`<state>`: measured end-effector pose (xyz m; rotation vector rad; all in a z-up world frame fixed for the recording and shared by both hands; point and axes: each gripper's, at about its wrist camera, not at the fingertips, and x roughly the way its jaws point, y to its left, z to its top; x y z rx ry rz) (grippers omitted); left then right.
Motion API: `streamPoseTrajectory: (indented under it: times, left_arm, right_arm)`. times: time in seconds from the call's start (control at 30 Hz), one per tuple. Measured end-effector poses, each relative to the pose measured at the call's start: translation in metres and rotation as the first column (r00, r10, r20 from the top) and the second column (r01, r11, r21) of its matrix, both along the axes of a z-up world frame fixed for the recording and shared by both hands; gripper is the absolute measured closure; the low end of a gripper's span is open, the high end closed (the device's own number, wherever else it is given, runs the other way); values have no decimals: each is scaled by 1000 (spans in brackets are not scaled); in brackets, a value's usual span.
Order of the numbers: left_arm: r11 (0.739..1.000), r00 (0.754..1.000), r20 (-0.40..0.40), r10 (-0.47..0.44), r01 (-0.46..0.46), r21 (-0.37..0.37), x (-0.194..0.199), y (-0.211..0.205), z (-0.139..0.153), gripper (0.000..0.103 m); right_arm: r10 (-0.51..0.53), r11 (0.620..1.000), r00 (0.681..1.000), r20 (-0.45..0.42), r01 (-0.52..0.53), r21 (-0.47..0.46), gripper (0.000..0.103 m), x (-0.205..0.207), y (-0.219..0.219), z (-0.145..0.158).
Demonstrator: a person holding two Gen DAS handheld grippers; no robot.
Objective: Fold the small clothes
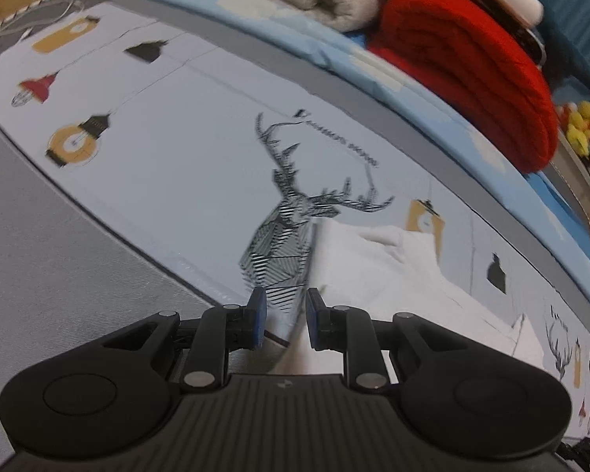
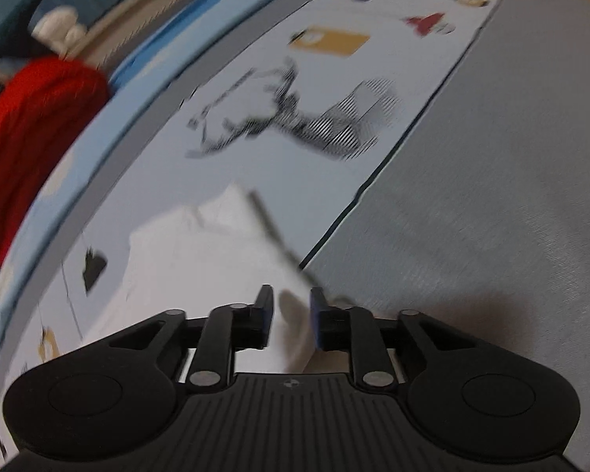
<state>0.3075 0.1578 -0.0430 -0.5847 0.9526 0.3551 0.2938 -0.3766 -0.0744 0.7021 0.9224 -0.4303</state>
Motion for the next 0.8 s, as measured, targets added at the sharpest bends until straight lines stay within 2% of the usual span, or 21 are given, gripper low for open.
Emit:
streamPoseTrajectory:
  times: [0.1, 0.27, 0.33, 0.43, 0.47, 0.5, 0.57, 0.63, 0.7, 0.8]
  left_arm:
    - [994, 999, -24, 35, -38, -102, -1, 12, -9, 80]
    - [985, 998, -54, 28, -37, -168, 0, 12, -20, 80]
    - [980, 997, -72, 32, -46, -193, 0, 13, -26, 80]
    - [980, 995, -94, 22, -40, -196, 1, 11, -33, 80]
    - [981, 995, -99, 15, -34, -194, 1, 10, -35, 80]
    - [981, 995, -104, 6, -26, -192, 1, 9, -37, 80]
    - [980, 994, -110, -6, -16, -197, 2, 7, -41, 80]
    - [981, 994, -103, -21, 0, -196, 2, 4, -40, 80]
    - [984, 995, -80, -53, 38, -175, 3, -4, -34, 80]
    - [991, 995, -44, -88, 83, -109, 5, -13, -23, 80]
  right_arm:
    - [-61, 998, 998, -9, 61, 25, 71, -5, -12, -4]
    - [-54, 991, 998, -40, 58, 118, 71, -5, -12, -15]
    - [-36, 991, 998, -58, 43, 128, 70, -2, -7, -20]
    - [-33, 992, 996, -84, 43, 122, 71, -2, -7, -25]
    - [-32, 991, 996, -83, 42, 126, 77, -3, -8, -26]
    - [-31, 992, 996, -82, 41, 121, 93, -3, -9, -25]
    - [-53, 991, 997, -57, 59, 121, 100, -6, -14, -22]
    - [-98, 987, 995, -23, 100, 123, 100, -13, -19, -16]
    - [-131, 988, 991, -7, 131, 87, 103, -17, -22, -12]
    - [-234, 972, 967, -97, 234, -14, 103, -23, -32, -17]
